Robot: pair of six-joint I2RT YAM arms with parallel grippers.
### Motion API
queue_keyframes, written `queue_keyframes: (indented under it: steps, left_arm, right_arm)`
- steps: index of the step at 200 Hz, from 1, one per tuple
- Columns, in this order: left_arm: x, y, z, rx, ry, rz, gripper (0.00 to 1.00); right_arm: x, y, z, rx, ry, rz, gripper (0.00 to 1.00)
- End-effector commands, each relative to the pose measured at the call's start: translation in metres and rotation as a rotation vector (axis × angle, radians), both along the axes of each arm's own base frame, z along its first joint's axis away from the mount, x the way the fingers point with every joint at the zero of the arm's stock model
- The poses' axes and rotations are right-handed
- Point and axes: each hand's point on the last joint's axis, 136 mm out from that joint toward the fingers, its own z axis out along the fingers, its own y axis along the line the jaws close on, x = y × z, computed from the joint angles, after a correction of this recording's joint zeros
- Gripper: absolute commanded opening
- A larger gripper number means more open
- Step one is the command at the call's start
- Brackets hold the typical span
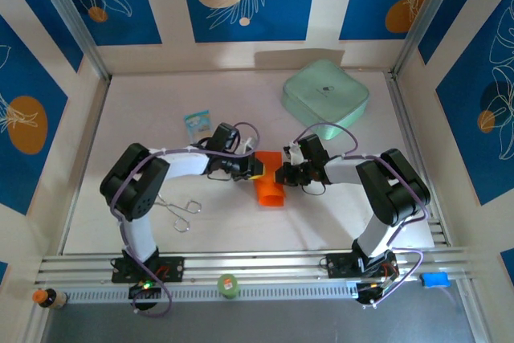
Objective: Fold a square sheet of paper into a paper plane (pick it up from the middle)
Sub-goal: Hold the square sheet of paper at the center of the table.
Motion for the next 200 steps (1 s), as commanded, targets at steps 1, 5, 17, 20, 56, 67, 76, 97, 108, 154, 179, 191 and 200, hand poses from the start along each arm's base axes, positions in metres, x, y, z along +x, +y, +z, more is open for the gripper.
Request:
queue_keyframes:
  steps: [1,5,17,20,56,67,76,97,108,154,179,191,200]
  left_arm:
    - [0.003,-0.005,-0.003,-0.014,0.022,-0.015,0.09]
    - [0.003,-0.005,-0.005,-0.009,0.027,-0.017,0.09]
    - [0.001,-0.003,-0.013,0.010,0.043,-0.020,0.08]
    - [0.001,-0.002,-0.014,0.015,0.044,-0.020,0.07]
    - [-0.012,0.015,-0.044,0.116,0.070,-0.028,0.07]
    - [-0.016,0.020,-0.053,0.139,0.070,-0.034,0.07]
    - [-0.019,0.026,-0.061,0.169,0.071,-0.039,0.07]
    - [-0.026,0.037,-0.077,0.226,0.064,-0.053,0.07]
    - [-0.026,0.040,-0.079,0.249,0.054,-0.061,0.07]
    - [-0.011,0.027,-0.033,0.179,-0.015,-0.044,0.09]
    - [-0.007,0.017,-0.009,0.102,-0.015,-0.024,0.09]
    - [-0.009,0.012,-0.003,0.066,0.003,-0.028,0.09]
    - [-0.011,0.007,0.000,0.034,0.024,-0.034,0.09]
  right_arm:
    - [-0.018,-0.030,-0.038,-0.155,0.073,-0.036,0.00]
    - [-0.018,-0.030,-0.038,-0.154,0.073,-0.036,0.00]
    - [-0.018,-0.030,-0.038,-0.156,0.075,-0.037,0.00]
    - [-0.018,-0.030,-0.038,-0.156,0.075,-0.037,0.00]
    - [-0.018,-0.030,-0.039,-0.159,0.075,-0.037,0.00]
    - [-0.018,-0.030,-0.039,-0.158,0.075,-0.038,0.00]
    - [-0.018,-0.030,-0.039,-0.159,0.076,-0.038,0.00]
    - [-0.019,-0.030,-0.039,-0.157,0.074,-0.038,0.00]
    - [-0.019,-0.030,-0.039,-0.158,0.074,-0.038,0.00]
    - [-0.019,-0.031,-0.039,-0.159,0.074,-0.039,0.00]
    - [-0.019,-0.031,-0.039,-0.158,0.070,-0.040,0.00]
    - [-0.018,-0.031,-0.039,-0.158,0.070,-0.040,0.00]
    - [-0.018,-0.030,-0.038,-0.157,0.068,-0.040,0.00]
